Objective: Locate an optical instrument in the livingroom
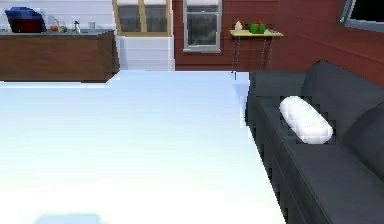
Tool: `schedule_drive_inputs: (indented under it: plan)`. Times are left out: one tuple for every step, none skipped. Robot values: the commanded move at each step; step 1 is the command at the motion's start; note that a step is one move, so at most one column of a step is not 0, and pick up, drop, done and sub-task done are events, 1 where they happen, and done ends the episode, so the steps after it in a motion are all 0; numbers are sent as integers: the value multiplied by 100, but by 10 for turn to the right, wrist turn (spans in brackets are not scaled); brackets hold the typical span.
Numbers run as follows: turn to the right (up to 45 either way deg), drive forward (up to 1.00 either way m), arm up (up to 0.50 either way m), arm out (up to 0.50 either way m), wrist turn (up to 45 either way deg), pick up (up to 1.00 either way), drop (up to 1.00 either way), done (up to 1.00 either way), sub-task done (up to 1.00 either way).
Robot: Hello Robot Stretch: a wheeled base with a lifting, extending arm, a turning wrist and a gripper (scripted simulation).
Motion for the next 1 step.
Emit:
schedule_drive_inputs:
  plan:
    - [0,100,0,0,0,0,0,0,0]
